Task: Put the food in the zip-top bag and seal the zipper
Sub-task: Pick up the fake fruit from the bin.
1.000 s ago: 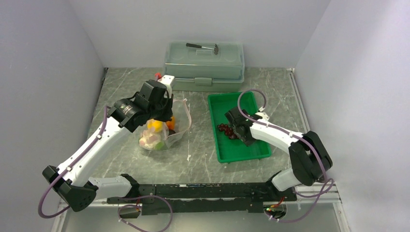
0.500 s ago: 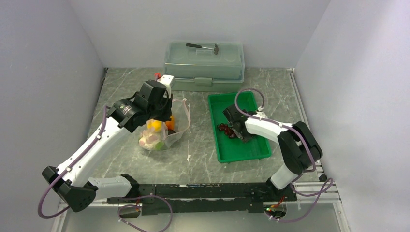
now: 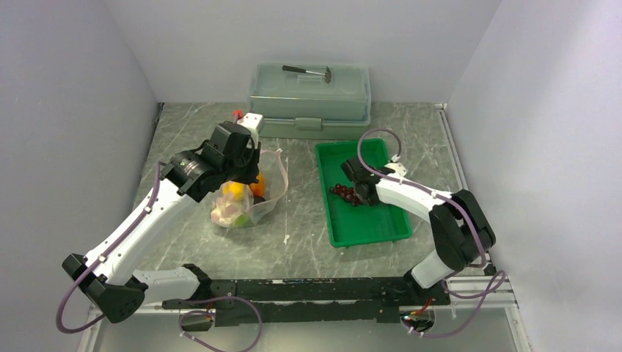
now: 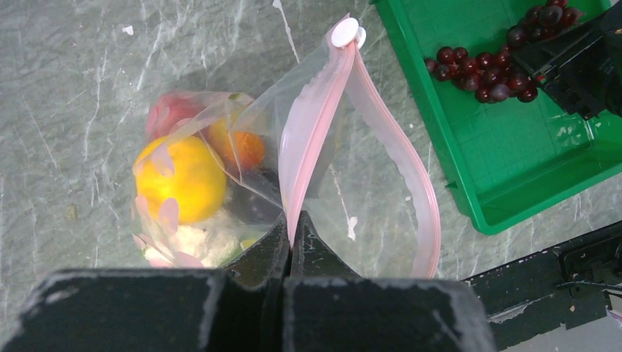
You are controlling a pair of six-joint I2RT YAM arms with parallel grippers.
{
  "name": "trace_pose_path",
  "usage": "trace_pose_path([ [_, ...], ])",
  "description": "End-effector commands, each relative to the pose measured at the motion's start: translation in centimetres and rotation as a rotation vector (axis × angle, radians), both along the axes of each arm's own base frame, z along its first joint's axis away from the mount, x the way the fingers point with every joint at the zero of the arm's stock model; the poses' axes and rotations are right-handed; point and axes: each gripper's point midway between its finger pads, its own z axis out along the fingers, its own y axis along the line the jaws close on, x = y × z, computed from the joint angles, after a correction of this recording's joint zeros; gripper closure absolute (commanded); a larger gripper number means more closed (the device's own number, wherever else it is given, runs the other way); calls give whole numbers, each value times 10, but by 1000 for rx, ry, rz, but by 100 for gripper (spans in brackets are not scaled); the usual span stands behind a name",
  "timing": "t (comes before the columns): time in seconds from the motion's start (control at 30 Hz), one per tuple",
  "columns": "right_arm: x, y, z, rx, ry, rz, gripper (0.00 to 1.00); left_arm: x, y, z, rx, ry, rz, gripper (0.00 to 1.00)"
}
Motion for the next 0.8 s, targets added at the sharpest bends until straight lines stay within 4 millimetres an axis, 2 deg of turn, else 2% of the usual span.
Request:
trace_pose_path([
  [0.0, 16, -8, 43, -44, -112, 9, 94, 2, 0, 16, -26, -56, 6, 100],
  [0.1, 17, -11, 57, -59, -138, 21, 100, 3, 0, 16, -26, -54, 7, 100],
  [0.4, 17, -17, 93, -91, -209, 81, 100, 5, 1, 18, -27, -61, 20, 100],
  [0.6, 20, -11, 127, -125, -278, 232, 100, 4, 3, 19, -26, -67, 28, 100],
  [0.77, 18, 8, 166, -104, -382, 396, 100, 3, 6, 24, -28, -80, 34, 100],
])
